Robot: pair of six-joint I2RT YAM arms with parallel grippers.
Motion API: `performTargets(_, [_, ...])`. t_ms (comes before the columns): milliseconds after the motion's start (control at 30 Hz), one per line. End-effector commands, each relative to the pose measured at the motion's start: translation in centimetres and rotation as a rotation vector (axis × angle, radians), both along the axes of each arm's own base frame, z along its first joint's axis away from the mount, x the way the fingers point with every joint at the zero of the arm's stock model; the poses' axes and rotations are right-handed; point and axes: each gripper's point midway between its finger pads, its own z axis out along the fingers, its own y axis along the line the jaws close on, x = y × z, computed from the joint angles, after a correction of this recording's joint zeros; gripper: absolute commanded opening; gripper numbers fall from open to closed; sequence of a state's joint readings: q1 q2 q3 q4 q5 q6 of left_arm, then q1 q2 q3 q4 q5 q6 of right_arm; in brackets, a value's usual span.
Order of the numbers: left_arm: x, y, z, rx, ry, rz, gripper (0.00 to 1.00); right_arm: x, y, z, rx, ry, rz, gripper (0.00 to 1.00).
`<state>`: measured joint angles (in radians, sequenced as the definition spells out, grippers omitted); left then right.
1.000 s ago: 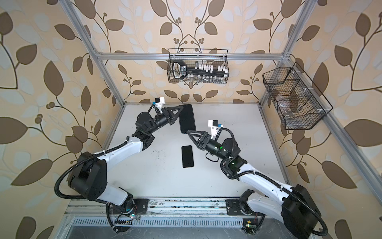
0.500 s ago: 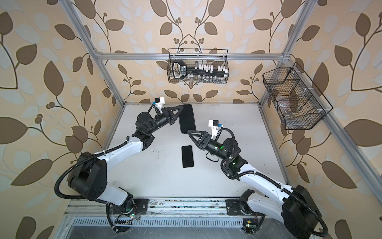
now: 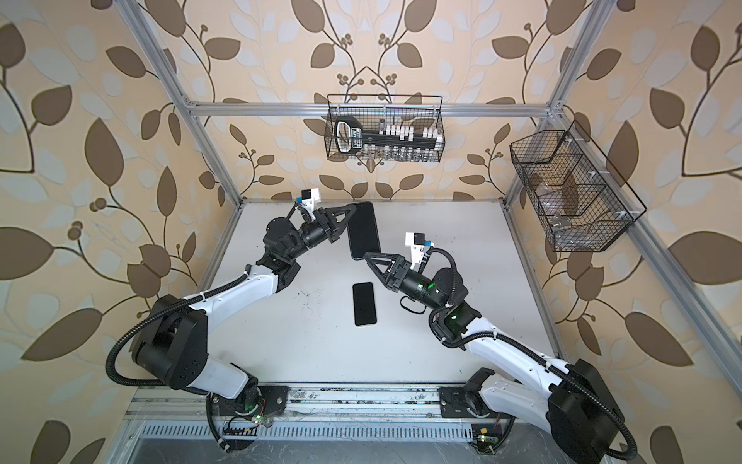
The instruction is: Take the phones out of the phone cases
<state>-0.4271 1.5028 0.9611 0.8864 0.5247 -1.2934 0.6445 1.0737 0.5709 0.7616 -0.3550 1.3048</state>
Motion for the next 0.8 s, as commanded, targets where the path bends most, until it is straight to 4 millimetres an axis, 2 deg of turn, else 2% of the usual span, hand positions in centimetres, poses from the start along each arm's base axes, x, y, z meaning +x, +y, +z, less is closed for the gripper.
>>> performTargets(0, [-1.6, -0.2, 3.3, -0.057, -0.114, -0.034, 0.00, -0.2, -0.2, 2.6, 0.043, -0.053, 0.004, 0.82])
performTargets(333, [-1.8, -0.3, 2.8, -0.054, -0.104, -0.035, 0.00, -0.2, -0.2, 2.6, 0.041, -0.056, 0.003, 0.82])
performTargets(533, [-3.0, -1.1, 3.6, -0.079, -0.111, -0.062, 0.00, 0.3, -0.3, 2.4, 0.042, -0.052, -0.003, 0.82])
performTargets(767, [-3.7, -1.5, 3.0, -0.083, -0.099, -0.068, 0.00, 0.6, -0.3, 2.6, 0.043, -0.056, -0.005, 0.82])
